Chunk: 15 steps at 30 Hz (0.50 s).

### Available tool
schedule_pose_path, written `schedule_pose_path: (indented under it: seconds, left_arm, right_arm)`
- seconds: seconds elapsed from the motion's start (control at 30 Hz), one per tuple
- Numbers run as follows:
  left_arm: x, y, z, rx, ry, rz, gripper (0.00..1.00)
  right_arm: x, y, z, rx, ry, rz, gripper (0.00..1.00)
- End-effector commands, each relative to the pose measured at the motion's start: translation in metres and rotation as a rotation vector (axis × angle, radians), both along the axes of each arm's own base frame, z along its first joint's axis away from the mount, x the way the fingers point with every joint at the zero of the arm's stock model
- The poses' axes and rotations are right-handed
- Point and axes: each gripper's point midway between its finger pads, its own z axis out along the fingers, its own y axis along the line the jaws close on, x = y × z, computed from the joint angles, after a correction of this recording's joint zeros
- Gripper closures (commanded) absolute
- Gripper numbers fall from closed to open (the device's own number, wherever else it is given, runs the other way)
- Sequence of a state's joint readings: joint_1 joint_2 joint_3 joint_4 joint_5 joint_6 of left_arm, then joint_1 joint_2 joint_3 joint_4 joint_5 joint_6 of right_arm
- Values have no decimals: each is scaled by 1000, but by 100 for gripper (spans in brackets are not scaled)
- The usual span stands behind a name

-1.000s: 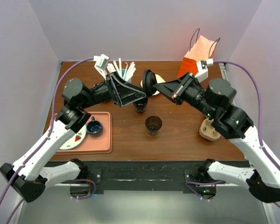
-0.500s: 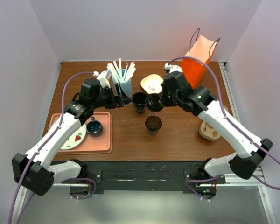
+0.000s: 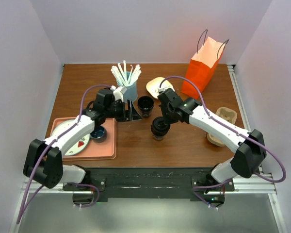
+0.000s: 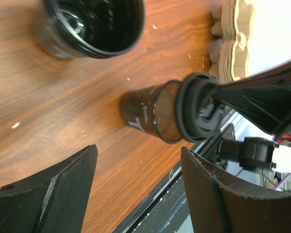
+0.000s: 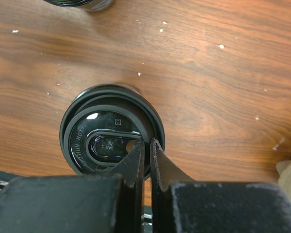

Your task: Pack the takeout coffee

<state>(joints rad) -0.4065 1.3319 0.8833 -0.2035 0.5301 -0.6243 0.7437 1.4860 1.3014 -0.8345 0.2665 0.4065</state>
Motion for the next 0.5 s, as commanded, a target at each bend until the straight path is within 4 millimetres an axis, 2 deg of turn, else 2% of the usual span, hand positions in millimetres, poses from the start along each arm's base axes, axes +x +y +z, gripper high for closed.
schedule_pose_path:
  seconds: [0.0, 0.2, 0.47]
  left_arm:
    - [-8, -25, 1, -40, -44, -95, 27]
    - [-16, -46, -13, -49, -10, -136, 34]
    - [-16, -57, -26, -34, 5, -157, 38]
  right_arm:
    - [11, 12, -1, 57, -56, 30, 100]
    - [12, 10, -14, 52, -64, 24, 100]
    - [9, 13, -26, 70, -46, 16, 100]
